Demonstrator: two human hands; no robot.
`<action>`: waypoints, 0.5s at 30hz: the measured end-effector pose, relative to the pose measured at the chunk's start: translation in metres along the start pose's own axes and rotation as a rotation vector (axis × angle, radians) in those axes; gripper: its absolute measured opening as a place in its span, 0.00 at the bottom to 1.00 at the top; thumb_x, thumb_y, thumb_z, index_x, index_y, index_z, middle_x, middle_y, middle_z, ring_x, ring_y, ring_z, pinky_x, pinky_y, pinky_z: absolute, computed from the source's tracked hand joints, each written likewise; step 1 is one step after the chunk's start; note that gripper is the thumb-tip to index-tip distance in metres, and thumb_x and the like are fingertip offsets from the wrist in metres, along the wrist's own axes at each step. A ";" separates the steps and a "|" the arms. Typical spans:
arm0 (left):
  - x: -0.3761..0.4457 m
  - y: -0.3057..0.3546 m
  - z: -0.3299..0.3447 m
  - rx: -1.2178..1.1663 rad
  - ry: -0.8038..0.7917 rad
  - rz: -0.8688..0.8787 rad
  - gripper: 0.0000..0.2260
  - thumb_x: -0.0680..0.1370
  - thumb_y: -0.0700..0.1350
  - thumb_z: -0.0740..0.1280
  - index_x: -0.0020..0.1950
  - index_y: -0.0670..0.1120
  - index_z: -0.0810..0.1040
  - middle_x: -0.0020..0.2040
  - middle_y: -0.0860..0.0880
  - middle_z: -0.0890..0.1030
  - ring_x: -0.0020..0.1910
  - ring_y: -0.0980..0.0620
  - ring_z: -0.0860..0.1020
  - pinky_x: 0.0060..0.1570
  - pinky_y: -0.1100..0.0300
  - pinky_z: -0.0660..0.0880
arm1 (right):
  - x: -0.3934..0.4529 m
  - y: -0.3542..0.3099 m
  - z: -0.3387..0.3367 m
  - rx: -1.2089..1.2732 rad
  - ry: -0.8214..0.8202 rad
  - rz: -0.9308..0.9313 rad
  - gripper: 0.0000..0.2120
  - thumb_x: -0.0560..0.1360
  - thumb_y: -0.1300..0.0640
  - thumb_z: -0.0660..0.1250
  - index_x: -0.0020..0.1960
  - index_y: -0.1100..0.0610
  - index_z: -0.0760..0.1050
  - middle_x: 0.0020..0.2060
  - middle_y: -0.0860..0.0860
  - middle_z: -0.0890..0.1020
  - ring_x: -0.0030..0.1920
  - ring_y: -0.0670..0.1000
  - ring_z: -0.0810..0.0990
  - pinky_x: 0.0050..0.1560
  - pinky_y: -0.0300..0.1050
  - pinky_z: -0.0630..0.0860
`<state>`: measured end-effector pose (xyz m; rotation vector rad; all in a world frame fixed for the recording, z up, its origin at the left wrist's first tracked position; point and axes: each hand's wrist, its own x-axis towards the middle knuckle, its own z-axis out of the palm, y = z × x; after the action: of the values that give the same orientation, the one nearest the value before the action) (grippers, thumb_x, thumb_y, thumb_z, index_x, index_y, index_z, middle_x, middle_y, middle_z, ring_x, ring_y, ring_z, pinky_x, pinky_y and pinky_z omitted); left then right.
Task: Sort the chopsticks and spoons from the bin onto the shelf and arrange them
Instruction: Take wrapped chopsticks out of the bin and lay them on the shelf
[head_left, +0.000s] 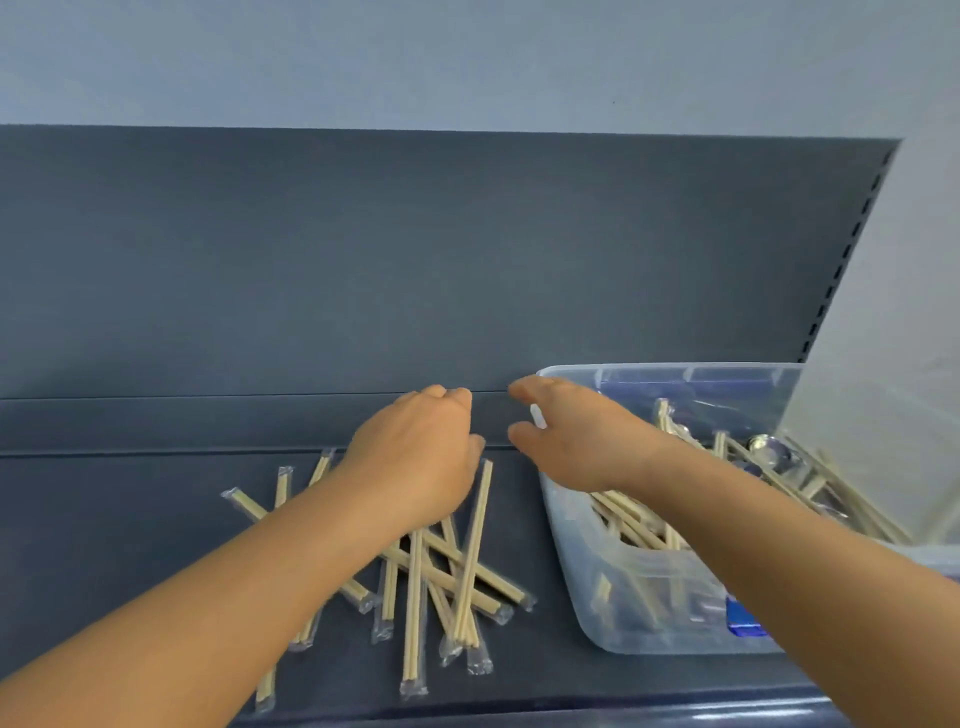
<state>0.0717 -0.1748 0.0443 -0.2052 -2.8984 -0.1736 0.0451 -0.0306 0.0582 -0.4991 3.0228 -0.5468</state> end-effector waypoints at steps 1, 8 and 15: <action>0.003 0.012 -0.001 -0.008 0.010 0.021 0.17 0.82 0.51 0.55 0.68 0.47 0.66 0.61 0.49 0.73 0.61 0.48 0.72 0.54 0.53 0.71 | -0.003 0.013 -0.007 0.006 0.016 0.007 0.18 0.80 0.53 0.56 0.68 0.55 0.66 0.65 0.52 0.72 0.61 0.55 0.74 0.60 0.47 0.72; 0.034 0.102 0.013 -0.015 -0.030 0.086 0.17 0.81 0.53 0.57 0.67 0.48 0.67 0.64 0.48 0.72 0.63 0.46 0.72 0.58 0.51 0.71 | -0.010 0.121 -0.041 0.007 0.012 0.057 0.20 0.78 0.52 0.59 0.70 0.51 0.66 0.66 0.48 0.73 0.61 0.52 0.75 0.59 0.43 0.70; 0.064 0.163 0.048 0.035 -0.202 0.045 0.19 0.80 0.51 0.59 0.70 0.48 0.64 0.61 0.48 0.73 0.54 0.46 0.75 0.47 0.54 0.72 | -0.009 0.207 -0.055 -0.054 -0.090 0.063 0.19 0.77 0.53 0.60 0.67 0.51 0.67 0.61 0.50 0.76 0.54 0.52 0.77 0.56 0.46 0.74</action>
<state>0.0241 -0.0004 0.0297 -0.2976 -3.0912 -0.0993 -0.0140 0.1746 0.0375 -0.4170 2.9622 -0.4288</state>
